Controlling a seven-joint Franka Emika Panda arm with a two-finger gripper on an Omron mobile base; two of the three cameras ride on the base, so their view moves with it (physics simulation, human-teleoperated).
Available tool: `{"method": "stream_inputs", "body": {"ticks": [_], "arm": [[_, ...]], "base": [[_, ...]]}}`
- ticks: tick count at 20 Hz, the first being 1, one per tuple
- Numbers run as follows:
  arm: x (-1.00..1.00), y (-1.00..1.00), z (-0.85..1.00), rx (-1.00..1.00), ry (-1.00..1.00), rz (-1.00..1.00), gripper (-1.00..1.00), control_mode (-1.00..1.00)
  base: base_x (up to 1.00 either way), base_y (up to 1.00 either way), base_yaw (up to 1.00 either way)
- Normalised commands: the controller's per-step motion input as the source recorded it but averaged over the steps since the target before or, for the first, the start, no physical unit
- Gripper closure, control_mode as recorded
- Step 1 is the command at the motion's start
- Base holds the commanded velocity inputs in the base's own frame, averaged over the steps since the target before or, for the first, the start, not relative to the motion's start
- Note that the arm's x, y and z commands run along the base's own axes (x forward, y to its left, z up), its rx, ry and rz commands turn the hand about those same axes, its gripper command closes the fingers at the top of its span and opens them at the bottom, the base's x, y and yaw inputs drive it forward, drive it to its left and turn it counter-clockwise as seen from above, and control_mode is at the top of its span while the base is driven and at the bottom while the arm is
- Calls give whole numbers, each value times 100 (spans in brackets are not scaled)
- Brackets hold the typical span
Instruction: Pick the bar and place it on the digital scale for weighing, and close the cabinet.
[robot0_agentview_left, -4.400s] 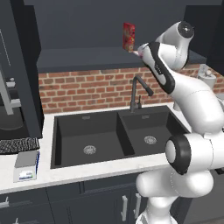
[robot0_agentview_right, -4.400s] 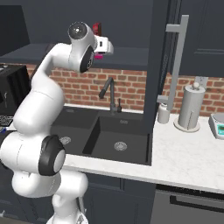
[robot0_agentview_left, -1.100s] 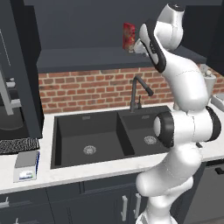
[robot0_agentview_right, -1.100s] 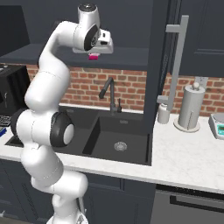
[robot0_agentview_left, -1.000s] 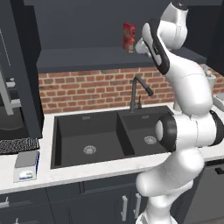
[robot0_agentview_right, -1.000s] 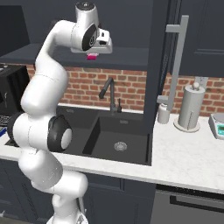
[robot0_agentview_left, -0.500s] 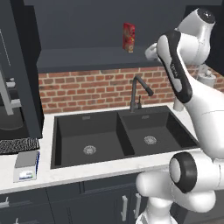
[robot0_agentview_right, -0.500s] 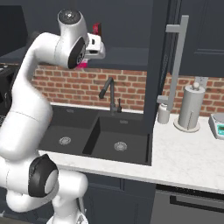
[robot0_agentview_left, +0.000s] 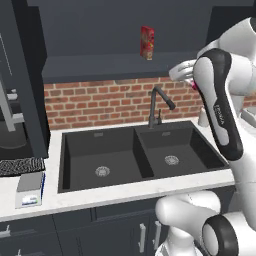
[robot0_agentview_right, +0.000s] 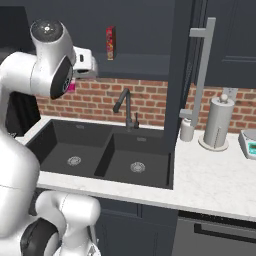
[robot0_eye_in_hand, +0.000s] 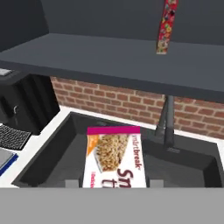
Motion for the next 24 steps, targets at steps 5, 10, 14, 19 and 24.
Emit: {"method": "stream_inputs", "body": {"ticks": [5, 10, 14, 19, 24], "arm": [[-100, 84, -16, 0, -13, 21, 100, -100], [-91, 95, -46, 3, -15, 24, 100, -100], [-35, 66, -66, 11, -10, 26, 100, -100], [-3, 33, -64, 18, -18, 31, 100, -100], [0, 64, -50, 4, -17, 26, 100, -100]], "base": [[0, 0, 0], [0, 0, 0], [0, 0, 0], [0, 0, 0], [0, 0, 0]]}}
